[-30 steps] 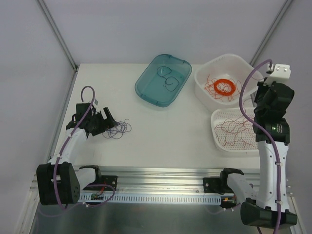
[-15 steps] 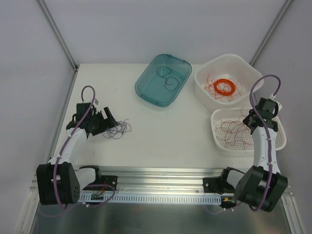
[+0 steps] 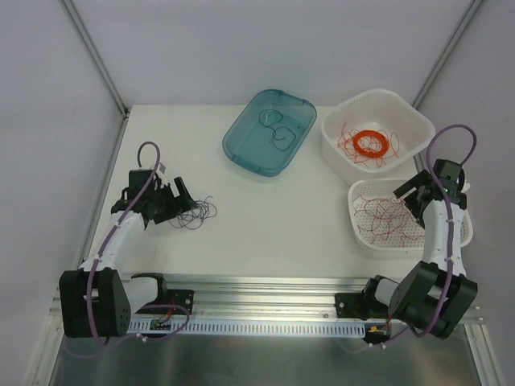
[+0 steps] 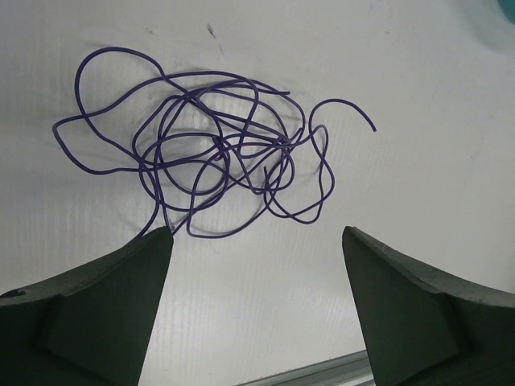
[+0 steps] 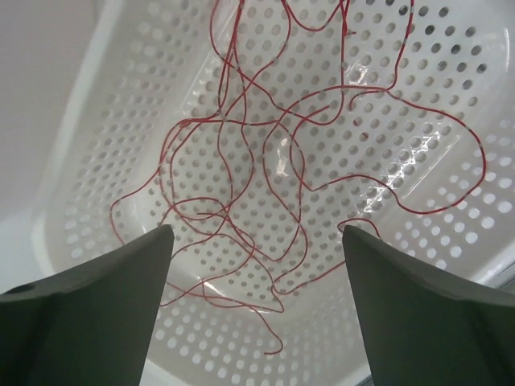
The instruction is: Untangle the cables
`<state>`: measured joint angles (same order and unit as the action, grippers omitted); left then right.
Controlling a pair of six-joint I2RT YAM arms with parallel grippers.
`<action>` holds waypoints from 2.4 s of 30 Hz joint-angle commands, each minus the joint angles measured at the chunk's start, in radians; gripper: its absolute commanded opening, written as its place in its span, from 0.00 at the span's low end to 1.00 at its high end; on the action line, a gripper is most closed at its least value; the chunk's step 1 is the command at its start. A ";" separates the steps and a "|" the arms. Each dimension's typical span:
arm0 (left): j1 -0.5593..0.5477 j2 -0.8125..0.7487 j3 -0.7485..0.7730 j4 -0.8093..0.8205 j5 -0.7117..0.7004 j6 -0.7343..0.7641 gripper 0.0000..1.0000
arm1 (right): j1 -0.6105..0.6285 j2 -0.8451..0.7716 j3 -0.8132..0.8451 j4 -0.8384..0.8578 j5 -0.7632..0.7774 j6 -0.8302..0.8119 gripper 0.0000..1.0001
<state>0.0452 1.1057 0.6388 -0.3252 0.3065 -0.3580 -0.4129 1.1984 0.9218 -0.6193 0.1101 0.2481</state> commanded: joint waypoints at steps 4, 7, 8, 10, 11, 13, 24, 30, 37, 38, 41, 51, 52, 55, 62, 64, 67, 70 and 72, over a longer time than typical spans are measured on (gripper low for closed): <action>-0.019 -0.012 -0.005 0.017 0.020 -0.027 0.87 | 0.135 -0.192 0.123 -0.118 0.100 -0.072 0.95; -0.033 0.005 -0.010 0.018 0.029 -0.050 0.83 | 0.227 -0.275 0.137 -0.091 0.085 -0.130 0.96; -0.037 0.025 -0.008 0.017 0.031 -0.053 0.82 | 0.252 -0.287 0.135 -0.077 0.071 -0.147 0.97; -0.042 0.051 0.004 0.018 0.032 -0.073 0.79 | 0.323 -0.306 0.140 -0.044 0.004 -0.176 0.97; -0.042 0.078 0.009 0.018 0.034 -0.084 0.79 | 0.350 -0.307 0.141 -0.033 -0.024 -0.205 0.98; -0.076 0.104 0.027 0.026 0.026 -0.116 0.78 | 0.411 -0.290 0.138 0.007 -0.101 -0.224 0.98; -0.461 0.184 0.110 0.185 -0.016 -0.323 0.71 | 0.677 -0.189 0.017 0.217 -0.424 -0.312 0.98; -0.630 0.148 0.184 0.180 -0.171 -0.294 0.70 | 0.746 -0.143 -0.054 0.302 -0.484 -0.337 0.97; -0.451 0.078 0.176 0.068 -0.389 -0.157 0.73 | 0.928 -0.120 -0.005 0.251 -0.344 -0.314 0.97; -0.415 0.088 0.183 0.048 -0.395 -0.157 0.73 | 0.951 -0.111 0.008 0.238 -0.289 -0.296 0.97; -0.312 0.149 0.196 0.045 -0.463 -0.153 0.75 | 1.040 -0.076 0.035 0.205 -0.212 -0.296 0.96; -0.266 0.488 0.285 0.048 -0.228 -0.298 0.70 | 1.112 -0.006 0.072 0.211 -0.305 -0.319 0.97; -0.284 0.496 0.288 0.048 -0.225 -0.311 0.69 | 1.114 -0.016 0.055 0.228 -0.311 -0.319 0.97; -0.370 0.519 0.306 0.051 -0.218 -0.390 0.68 | 1.114 -0.051 -0.004 0.250 -0.294 -0.317 0.97; -0.645 0.563 0.413 0.103 -0.104 -0.523 0.68 | 1.111 -0.117 -0.103 0.289 -0.265 -0.326 0.97; -0.663 0.553 0.453 0.103 -0.107 -0.498 0.68 | 1.111 -0.128 -0.130 0.306 -0.265 -0.316 0.97; -0.665 0.517 0.463 0.100 -0.139 -0.449 0.68 | 1.109 -0.132 -0.140 0.328 -0.260 -0.302 0.96; -0.662 0.459 0.449 0.078 -0.181 -0.374 0.70 | 1.111 -0.129 -0.117 0.325 -0.266 -0.287 0.95; -0.660 0.415 0.437 0.058 -0.246 -0.326 0.71 | 1.109 -0.120 -0.112 0.340 -0.273 -0.283 0.95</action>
<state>-0.6262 1.6176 1.0721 -0.2386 0.1436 -0.7769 0.6960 1.0916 0.7849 -0.3378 -0.1608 -0.0547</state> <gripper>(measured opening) 0.705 0.952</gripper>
